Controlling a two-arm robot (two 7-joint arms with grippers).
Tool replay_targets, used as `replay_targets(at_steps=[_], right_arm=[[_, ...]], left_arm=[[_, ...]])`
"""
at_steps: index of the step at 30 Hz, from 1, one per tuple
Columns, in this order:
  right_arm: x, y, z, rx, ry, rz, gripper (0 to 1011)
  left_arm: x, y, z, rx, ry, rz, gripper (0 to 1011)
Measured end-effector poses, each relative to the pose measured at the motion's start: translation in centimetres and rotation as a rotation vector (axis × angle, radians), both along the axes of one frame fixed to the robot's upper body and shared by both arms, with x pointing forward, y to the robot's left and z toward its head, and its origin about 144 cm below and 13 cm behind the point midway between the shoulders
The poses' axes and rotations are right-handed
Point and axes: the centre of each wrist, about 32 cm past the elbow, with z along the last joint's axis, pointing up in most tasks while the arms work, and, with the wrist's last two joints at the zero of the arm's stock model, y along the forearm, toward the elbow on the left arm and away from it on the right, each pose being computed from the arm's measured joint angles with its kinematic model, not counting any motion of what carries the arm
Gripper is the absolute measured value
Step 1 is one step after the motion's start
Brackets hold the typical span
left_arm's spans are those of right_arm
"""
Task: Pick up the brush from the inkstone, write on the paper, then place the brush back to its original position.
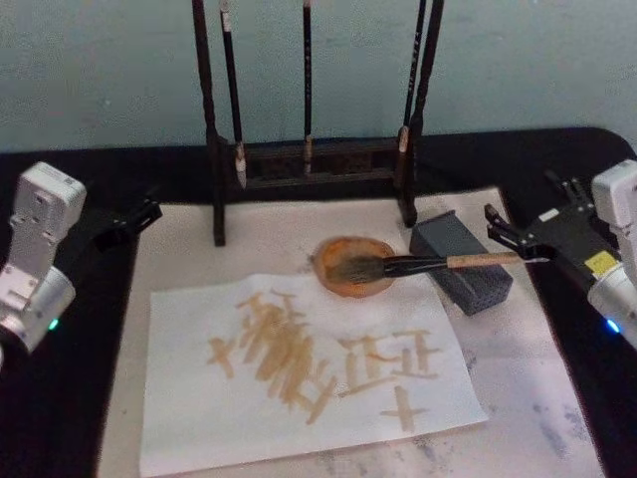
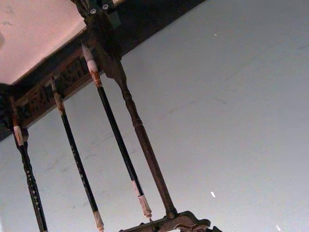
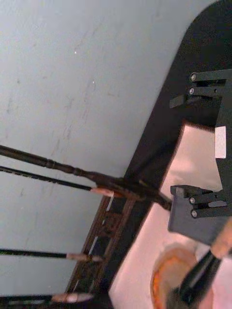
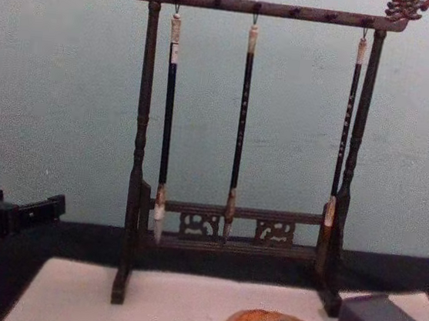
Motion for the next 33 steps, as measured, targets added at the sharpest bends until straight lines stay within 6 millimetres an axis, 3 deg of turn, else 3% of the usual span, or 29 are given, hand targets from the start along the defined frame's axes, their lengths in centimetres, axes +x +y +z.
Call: replay_targets(at_steps=[19, 33], right_arm=[[-4.9, -1.3, -1.3, 0.146, 0.054, 0.013, 1001], [-5.5, -1.8, -2.7, 0.220, 0.107, 0.022, 1001]], left_arm=[[0.0, 0.0, 0.0, 0.000, 0.000, 0.000, 1000], [0.0, 0.0, 0.0, 0.000, 0.000, 0.000, 1002]])
